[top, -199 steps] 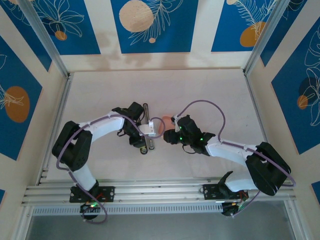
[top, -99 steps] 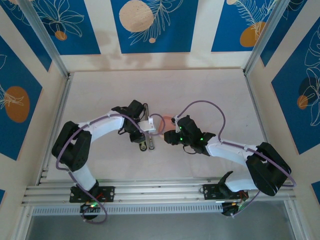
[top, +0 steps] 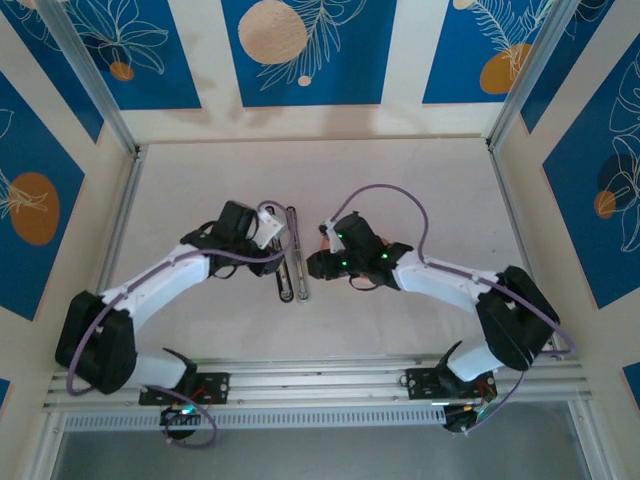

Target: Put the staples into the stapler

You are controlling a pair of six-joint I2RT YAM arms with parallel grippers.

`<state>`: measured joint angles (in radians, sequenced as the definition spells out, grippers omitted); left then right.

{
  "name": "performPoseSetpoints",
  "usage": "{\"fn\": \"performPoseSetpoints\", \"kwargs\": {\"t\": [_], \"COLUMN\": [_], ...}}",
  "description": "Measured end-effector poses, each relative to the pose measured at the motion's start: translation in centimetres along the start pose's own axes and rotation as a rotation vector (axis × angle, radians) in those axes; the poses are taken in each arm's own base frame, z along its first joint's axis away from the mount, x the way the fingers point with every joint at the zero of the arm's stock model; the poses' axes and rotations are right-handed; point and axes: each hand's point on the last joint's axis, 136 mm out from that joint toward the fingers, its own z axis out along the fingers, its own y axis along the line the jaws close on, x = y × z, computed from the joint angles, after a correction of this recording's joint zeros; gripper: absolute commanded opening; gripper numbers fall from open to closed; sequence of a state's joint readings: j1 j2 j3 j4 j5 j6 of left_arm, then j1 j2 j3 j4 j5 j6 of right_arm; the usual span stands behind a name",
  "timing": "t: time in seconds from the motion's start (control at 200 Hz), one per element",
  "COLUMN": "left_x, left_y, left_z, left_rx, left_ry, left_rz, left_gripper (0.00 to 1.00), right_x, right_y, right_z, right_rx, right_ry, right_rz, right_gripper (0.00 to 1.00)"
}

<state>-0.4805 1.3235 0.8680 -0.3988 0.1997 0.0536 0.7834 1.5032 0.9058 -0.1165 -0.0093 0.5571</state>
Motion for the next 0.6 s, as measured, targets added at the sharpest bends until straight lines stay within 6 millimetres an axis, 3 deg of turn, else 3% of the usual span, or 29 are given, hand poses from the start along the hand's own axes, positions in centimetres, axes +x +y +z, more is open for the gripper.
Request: {"fn": "performPoseSetpoints", "kwargs": {"t": [0.15,0.285,0.6], "left_x": [2.5,4.5,7.6], "left_y": [2.4,3.8,4.9], "left_z": [-1.8,-2.8,-2.6], "left_rx": [-0.077,-0.135,-0.179], "left_ry": [-0.075,-0.119,-0.15], "left_rz": [-0.229,-0.356,-0.501], "left_gripper": [0.42,0.43,0.44], "right_x": [1.1,2.3,4.0], "right_y": [1.8,2.2,1.9], "right_z": [2.6,4.1,6.4], "right_rx": [0.013,0.056,0.15], "right_ry": [0.131,0.232,0.369], "right_rz": [0.005,0.018,0.03], "right_gripper": [0.3,0.27,0.25]}}
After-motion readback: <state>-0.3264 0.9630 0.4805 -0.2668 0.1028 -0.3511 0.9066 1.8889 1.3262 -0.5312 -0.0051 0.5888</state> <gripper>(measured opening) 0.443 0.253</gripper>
